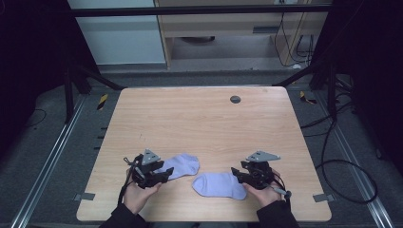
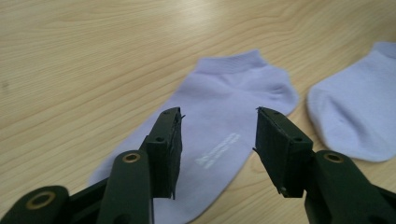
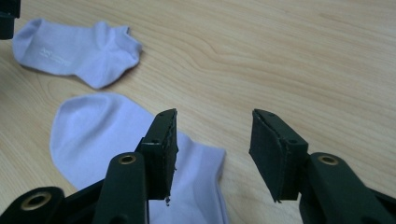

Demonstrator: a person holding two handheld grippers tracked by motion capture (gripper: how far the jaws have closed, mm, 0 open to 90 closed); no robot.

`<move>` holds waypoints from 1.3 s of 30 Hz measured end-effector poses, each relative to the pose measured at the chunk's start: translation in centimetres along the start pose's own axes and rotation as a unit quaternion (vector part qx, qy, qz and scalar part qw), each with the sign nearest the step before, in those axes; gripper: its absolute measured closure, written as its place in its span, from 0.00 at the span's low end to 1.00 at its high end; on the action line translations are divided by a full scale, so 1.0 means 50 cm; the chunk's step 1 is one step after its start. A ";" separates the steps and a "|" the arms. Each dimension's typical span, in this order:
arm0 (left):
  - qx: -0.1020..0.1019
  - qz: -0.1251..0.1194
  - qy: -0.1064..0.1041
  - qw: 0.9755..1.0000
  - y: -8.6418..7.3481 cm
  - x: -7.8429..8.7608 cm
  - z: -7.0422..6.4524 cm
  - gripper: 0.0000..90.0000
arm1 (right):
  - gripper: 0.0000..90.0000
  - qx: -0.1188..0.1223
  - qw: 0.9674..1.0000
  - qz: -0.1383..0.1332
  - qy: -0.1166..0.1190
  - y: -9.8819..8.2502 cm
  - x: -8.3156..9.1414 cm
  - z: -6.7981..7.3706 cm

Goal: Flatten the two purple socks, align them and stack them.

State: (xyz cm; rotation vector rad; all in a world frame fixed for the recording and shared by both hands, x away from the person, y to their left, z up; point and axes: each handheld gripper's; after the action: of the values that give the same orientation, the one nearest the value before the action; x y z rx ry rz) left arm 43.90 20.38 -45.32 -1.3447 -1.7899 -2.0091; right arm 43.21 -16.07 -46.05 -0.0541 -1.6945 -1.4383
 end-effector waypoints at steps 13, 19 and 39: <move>0.048 -0.006 0.051 0.997 -0.032 0.041 0.095 0.53 | 0.52 0.016 1.000 -0.011 0.021 0.076 -0.059 0.053; 0.059 0.002 0.063 0.996 -0.047 0.038 0.113 0.53 | 0.52 0.024 0.999 -0.009 0.025 0.109 -0.100 0.081; 0.055 0.030 0.064 0.996 -0.056 -0.002 0.115 0.62 | 0.59 0.045 0.998 0.043 0.019 0.133 -0.240 0.144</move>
State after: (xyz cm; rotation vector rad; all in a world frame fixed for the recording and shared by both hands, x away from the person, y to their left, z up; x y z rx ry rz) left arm 45.18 26.03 -48.03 -1.1958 -1.7552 -1.8896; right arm 49.92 -2.24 -47.99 -0.0493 -1.7044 -1.2903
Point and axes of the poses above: each handheld gripper's, and its own axes: x roughly backward along the jaws, y roughly out of its top, z roughly to its left, and after that the axes turned 4 degrees about x, right-handed
